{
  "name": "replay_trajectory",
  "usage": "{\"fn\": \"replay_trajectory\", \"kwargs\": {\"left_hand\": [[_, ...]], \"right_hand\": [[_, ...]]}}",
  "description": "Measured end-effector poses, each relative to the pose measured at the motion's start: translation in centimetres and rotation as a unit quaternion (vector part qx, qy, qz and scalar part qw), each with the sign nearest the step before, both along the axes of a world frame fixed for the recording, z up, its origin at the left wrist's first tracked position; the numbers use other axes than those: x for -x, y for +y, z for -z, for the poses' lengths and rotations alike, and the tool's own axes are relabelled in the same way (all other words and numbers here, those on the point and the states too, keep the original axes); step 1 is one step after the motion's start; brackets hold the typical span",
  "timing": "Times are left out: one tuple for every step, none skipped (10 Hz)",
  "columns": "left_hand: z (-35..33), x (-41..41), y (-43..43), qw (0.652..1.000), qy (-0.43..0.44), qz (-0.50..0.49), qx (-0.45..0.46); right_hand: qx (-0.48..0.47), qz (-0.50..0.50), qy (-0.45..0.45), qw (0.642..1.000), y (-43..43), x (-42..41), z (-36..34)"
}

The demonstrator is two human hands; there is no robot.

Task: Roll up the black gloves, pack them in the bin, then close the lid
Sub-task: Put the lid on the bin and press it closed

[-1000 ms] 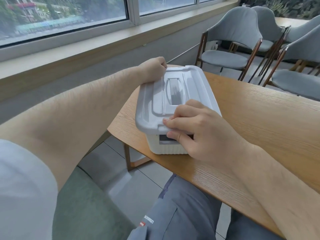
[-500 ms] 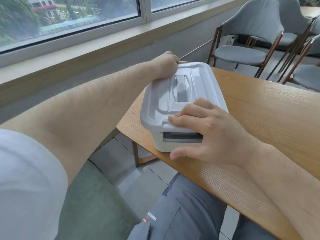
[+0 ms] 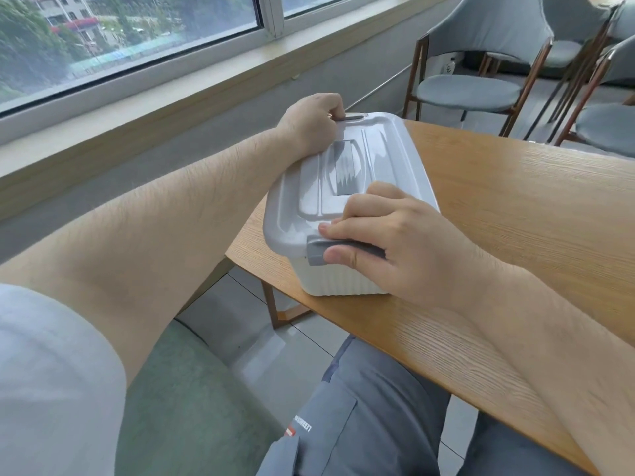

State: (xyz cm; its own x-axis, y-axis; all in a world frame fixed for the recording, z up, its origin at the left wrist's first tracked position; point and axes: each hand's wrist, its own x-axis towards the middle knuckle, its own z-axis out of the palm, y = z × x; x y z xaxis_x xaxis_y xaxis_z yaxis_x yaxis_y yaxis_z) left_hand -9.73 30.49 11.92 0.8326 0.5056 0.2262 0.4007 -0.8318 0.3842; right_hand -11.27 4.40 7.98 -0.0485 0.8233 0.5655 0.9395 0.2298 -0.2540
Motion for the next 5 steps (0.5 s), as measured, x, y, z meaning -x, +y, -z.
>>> {"fn": "replay_trajectory", "kwargs": {"left_hand": [[0.1,0.2,0.0,1.000,0.006,0.000,-0.020],[0.1,0.3,-0.2,1.000,-0.003,0.006,-0.030],[0.1,0.8,-0.8,0.998,0.003,0.000,-0.055],[0.2,0.3,-0.8,0.996,-0.021,0.019,-0.081],[-0.3,0.6,-2.7,0.993,-0.088,0.039,-0.063]], "right_hand": [[0.019,0.011,0.023,0.999,0.1,0.2,-0.4],[0.055,0.027,0.068,0.996,0.2,0.4,-0.9],[0.112,0.041,0.115,0.986,0.1,0.5,-1.8],[0.132,0.066,0.182,0.972,-0.2,0.2,-3.3],[0.067,0.114,0.187,0.974,-0.5,-0.5,-4.8]]}}
